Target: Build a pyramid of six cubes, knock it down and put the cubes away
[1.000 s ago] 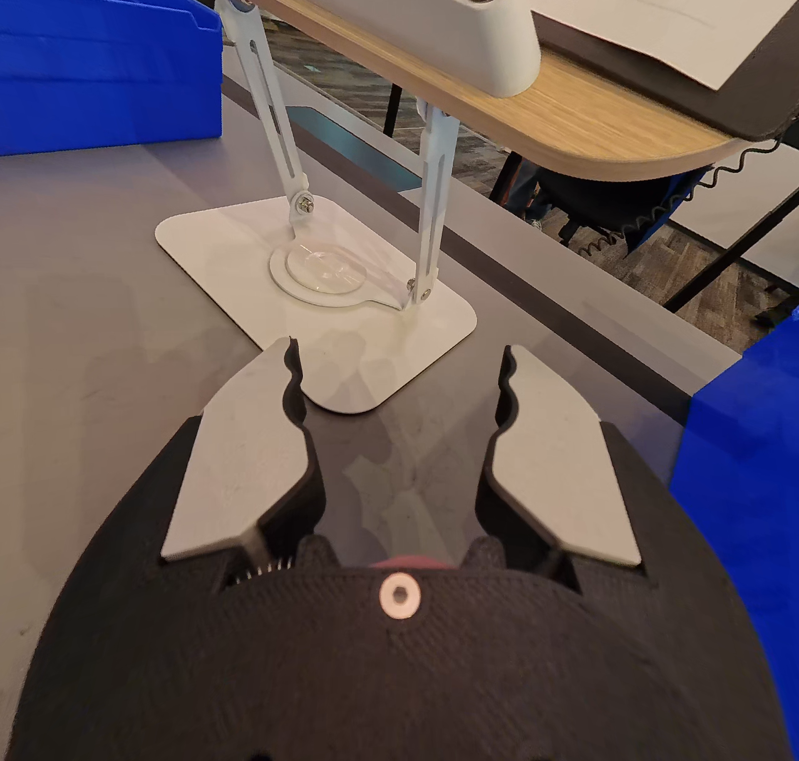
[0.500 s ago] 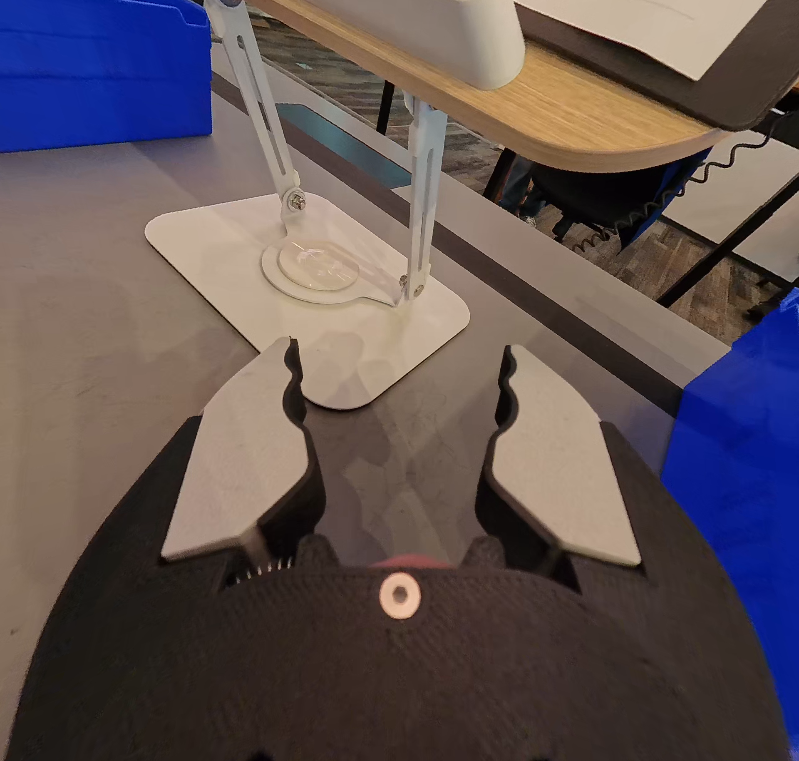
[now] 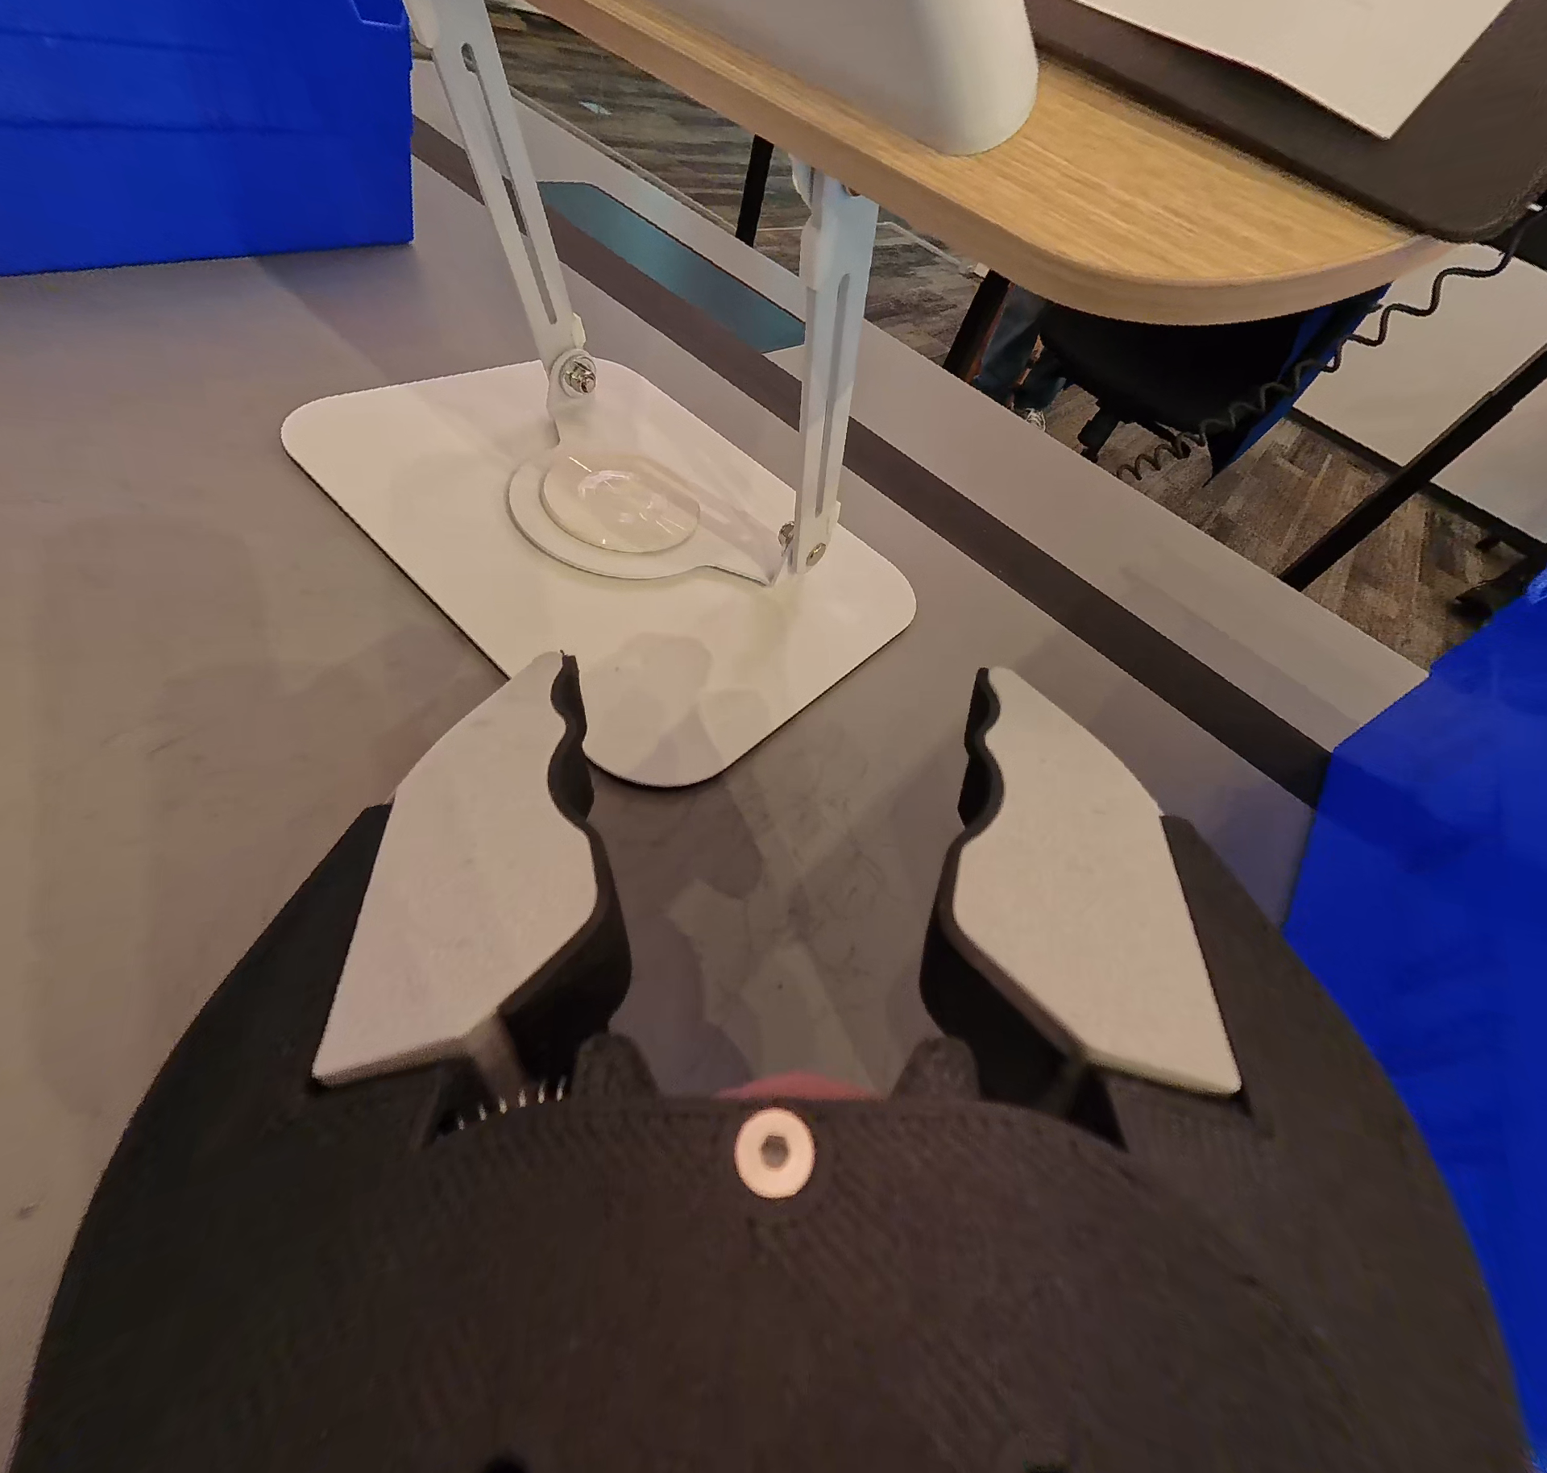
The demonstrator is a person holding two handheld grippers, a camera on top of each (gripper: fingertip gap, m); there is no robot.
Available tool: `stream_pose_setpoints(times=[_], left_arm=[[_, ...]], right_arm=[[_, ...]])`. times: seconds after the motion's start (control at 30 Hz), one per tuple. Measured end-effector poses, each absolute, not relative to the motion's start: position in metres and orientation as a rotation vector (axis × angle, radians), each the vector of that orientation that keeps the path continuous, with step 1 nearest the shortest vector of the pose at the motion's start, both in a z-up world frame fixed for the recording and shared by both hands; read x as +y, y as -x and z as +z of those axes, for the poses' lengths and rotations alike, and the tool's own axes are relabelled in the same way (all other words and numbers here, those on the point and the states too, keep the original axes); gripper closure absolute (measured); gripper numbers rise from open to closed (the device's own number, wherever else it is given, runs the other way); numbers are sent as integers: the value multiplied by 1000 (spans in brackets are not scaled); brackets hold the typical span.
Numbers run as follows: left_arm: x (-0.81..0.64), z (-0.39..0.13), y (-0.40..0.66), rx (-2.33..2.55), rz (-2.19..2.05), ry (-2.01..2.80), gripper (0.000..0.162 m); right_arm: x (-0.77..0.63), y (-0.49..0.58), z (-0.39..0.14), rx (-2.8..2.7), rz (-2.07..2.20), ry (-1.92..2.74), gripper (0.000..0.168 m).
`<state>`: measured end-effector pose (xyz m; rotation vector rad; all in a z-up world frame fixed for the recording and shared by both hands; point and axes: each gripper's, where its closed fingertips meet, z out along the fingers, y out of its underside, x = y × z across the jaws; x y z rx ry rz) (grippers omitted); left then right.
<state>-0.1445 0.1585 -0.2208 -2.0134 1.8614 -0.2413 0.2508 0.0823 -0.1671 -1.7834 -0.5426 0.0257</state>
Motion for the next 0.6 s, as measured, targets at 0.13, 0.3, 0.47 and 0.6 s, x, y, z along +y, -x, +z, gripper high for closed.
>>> stream_pose_setpoints(times=[0.13, 0.3, 0.47, 0.6], left_arm=[[157, -227, 140, 1871, -269, 2022, 135], [158, -228, 136, 1858, -290, 2046, 135], [159, -222, 134, 1823, -281, 2047, 118], [159, -199, 140, 1740, -280, 2022, 114]], right_arm=[[83, -250, -168, -547, 27, 1788, 81], [83, -250, -168, -549, 24, 1791, 81], [83, -250, -168, -547, 26, 1790, 81], [83, -250, -168, -550, 28, 1789, 80]])
